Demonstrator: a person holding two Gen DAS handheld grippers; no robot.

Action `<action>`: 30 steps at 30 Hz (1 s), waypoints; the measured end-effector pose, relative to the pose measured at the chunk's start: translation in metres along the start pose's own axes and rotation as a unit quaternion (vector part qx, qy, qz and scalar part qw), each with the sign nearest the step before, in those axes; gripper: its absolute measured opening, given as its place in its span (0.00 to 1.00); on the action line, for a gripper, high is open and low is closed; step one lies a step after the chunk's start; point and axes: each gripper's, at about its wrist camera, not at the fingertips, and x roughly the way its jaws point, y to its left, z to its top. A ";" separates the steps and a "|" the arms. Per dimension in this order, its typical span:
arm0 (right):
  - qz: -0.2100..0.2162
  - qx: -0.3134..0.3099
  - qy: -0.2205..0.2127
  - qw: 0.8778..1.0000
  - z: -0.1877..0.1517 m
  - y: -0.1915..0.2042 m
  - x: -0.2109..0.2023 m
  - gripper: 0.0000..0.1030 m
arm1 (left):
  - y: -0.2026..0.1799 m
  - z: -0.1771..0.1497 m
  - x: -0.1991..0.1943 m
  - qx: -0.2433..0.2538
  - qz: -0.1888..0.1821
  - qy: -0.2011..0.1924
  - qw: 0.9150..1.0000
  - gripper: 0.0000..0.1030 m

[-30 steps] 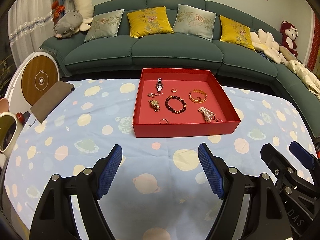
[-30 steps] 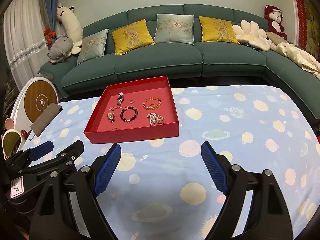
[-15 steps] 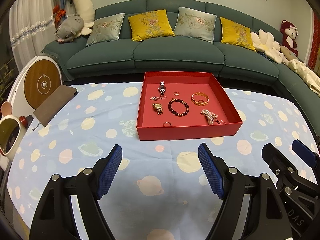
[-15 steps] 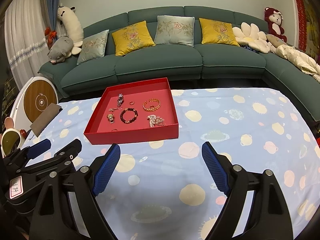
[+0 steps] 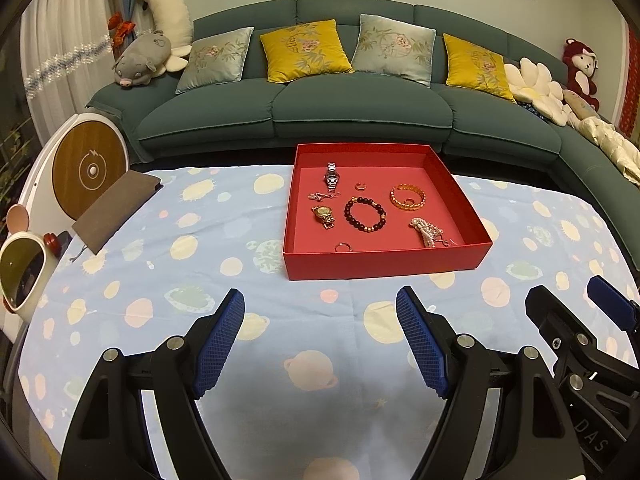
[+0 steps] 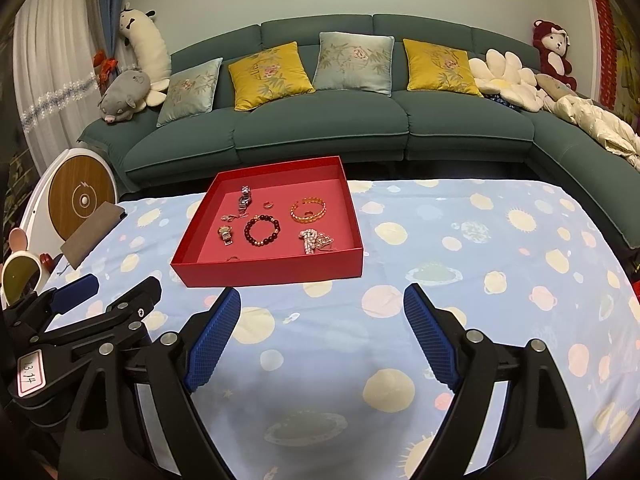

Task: Organize jewelry

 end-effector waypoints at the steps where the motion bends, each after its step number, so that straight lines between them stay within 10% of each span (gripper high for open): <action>1: 0.000 0.000 0.000 1.000 0.000 0.000 0.000 0.79 | 0.000 0.000 0.000 0.000 0.000 0.000 1.000 0.73; 30: -0.009 -0.015 -0.009 1.000 0.000 0.003 -0.002 0.80 | 0.002 -0.001 -0.004 0.003 0.014 -0.008 1.000 0.73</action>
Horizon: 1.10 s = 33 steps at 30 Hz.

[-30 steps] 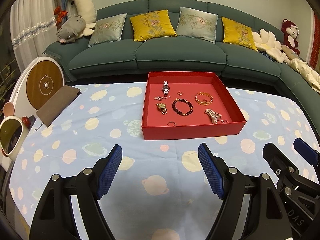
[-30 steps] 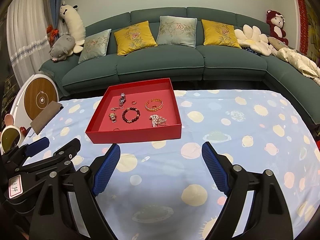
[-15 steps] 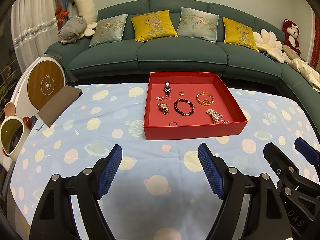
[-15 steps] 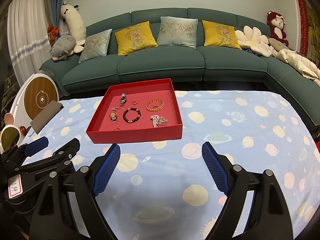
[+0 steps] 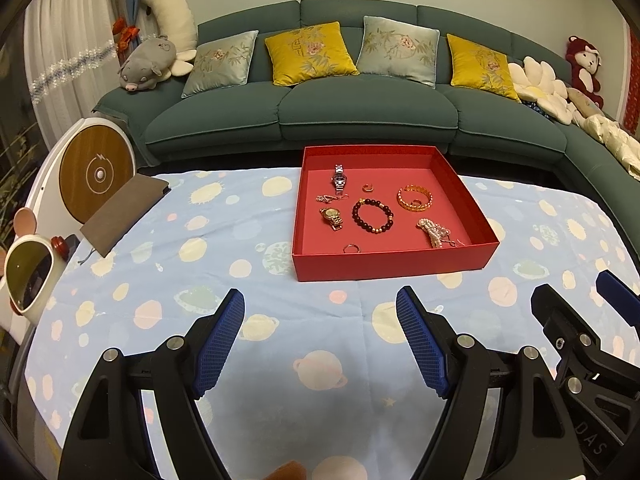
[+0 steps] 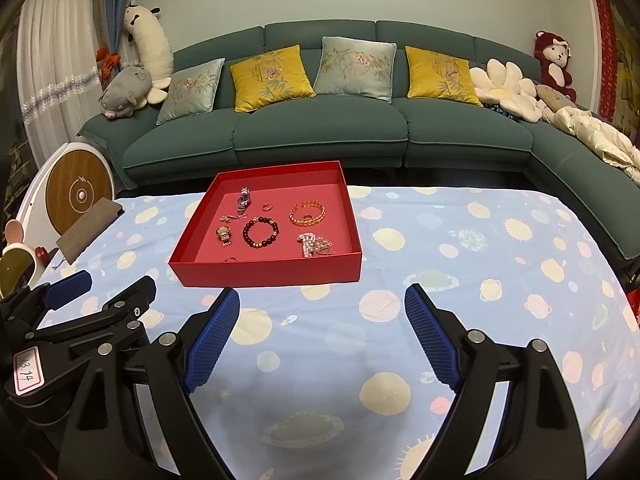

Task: Organize jewelry

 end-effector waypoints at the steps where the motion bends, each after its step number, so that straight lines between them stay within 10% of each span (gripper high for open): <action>1: -0.002 -0.003 0.000 1.000 0.000 0.000 0.000 0.80 | 0.001 0.000 -0.001 -0.003 0.003 -0.002 1.000 0.76; 33: -0.017 -0.034 -0.012 0.999 -0.005 0.009 -0.004 0.80 | 0.003 -0.001 -0.005 -0.014 0.021 -0.027 0.999 0.79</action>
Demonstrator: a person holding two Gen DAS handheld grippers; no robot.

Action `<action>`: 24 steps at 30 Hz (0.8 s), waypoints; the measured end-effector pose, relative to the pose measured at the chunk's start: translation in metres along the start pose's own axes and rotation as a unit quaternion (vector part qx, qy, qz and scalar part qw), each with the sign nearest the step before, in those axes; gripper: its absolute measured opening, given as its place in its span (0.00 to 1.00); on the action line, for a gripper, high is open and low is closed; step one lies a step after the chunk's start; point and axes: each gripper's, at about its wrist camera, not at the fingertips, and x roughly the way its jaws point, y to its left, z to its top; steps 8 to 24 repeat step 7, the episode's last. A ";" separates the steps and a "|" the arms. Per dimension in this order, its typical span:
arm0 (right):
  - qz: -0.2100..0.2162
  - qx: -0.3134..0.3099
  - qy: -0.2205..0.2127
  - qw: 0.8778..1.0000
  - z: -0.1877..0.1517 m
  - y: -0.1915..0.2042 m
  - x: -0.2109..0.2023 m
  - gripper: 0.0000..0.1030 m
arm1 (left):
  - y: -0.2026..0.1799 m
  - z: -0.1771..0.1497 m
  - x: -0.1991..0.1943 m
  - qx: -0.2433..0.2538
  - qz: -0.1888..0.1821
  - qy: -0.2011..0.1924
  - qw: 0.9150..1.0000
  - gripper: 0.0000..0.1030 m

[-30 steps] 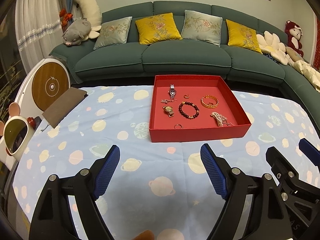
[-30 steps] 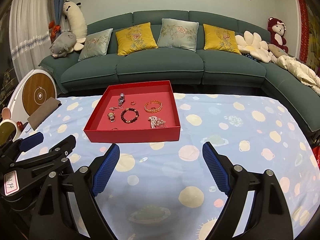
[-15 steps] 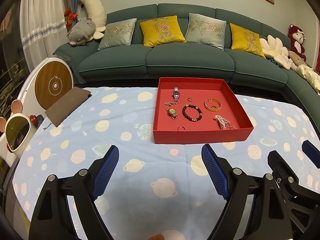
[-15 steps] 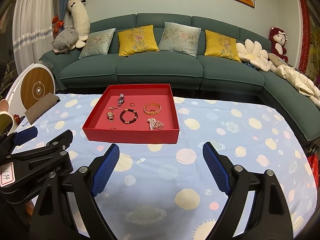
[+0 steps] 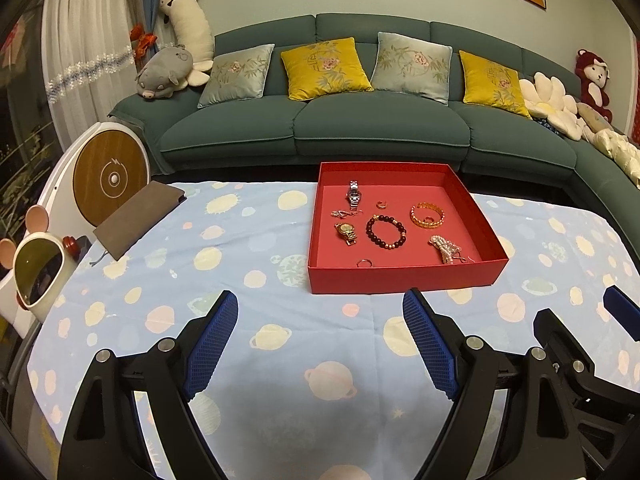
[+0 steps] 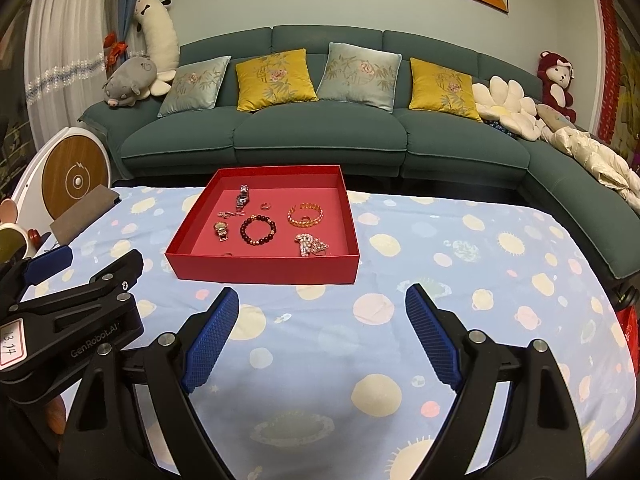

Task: Organize jewelry

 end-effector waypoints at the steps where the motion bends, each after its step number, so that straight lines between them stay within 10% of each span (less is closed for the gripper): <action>1: 0.000 0.000 0.000 1.000 -0.001 0.000 0.000 0.80 | 0.000 0.000 0.000 0.000 -0.001 0.001 1.000 0.79; 24: -0.006 0.005 -0.005 1.000 -0.003 0.000 0.000 0.83 | 0.001 0.000 -0.001 -0.003 -0.004 -0.003 1.000 0.79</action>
